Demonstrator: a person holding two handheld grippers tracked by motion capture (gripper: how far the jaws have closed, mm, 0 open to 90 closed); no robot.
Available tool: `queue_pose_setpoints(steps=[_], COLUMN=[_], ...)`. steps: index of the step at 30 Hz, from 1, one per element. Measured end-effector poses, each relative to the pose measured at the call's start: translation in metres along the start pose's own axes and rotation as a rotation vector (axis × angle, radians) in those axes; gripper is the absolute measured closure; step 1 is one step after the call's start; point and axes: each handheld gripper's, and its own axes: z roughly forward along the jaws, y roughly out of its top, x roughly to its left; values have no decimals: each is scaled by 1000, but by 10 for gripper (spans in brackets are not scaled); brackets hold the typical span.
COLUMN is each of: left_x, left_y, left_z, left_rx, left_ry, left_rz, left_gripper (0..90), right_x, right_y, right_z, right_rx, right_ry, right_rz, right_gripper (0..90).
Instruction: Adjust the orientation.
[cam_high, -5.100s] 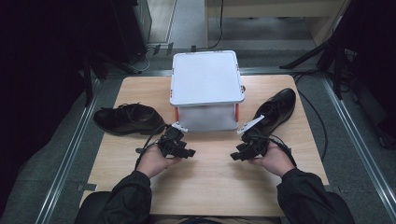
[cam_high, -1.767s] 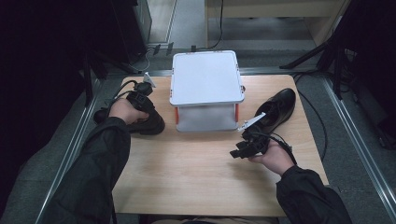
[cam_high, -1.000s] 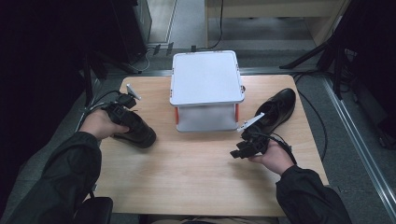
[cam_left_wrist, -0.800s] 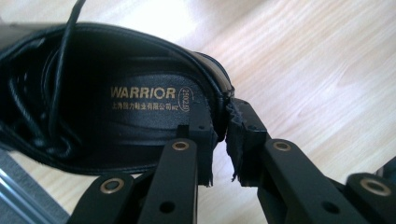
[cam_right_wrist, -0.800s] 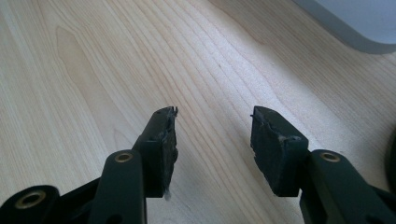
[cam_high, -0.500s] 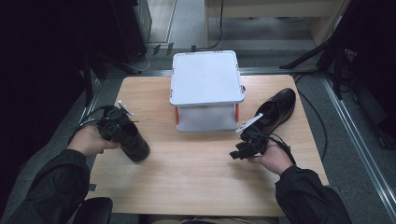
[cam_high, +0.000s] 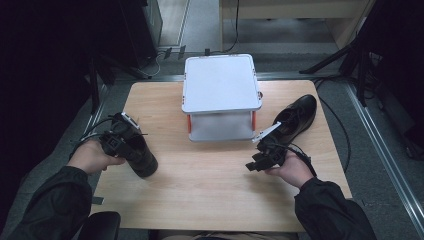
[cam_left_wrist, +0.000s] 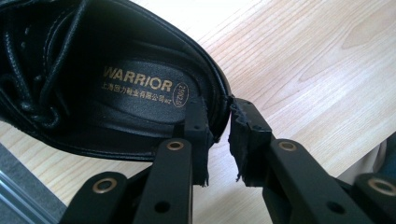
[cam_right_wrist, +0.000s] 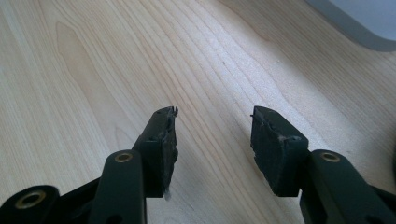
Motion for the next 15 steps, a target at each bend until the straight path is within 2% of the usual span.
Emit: queue_pose_setpoints(steps=[3,6,7,10,11,12,13,14,15], left_x=[0,2,2,9,11,11,15,15,20], left_y=[1,0,0,-6,-7,-7,-10,-10,-14], left_z=[-4,-17,-17,-29,-30,-30,-29,-29,-29], left_rx=[-6,-56,-56,-93,-93,-93,-93,-93,-101], left_ry=[5,12,12,54,71,71,91,91,85], left_rz=[-25,-70,-70,-161,-181,-181,-236,-236,-299], left_gripper=[748,709,689,629,618,596,572,547,534], right_x=[-1,-1,-1,-1,-1,0,0,0,1], right_y=[0,0,0,1,1,2,3,3,4], right_z=[0,0,0,0,1,1,2,2,2], right_rx=[-1,-3,-1,-4,-4,0,1,1,-1], right_ry=[1,1,2,3,4,5,3,3,7], right_rz=[2,1,2,-1,-5,-5,-10,-10,-13], right_gripper=[507,507,507,506,505,503,503,503,502])
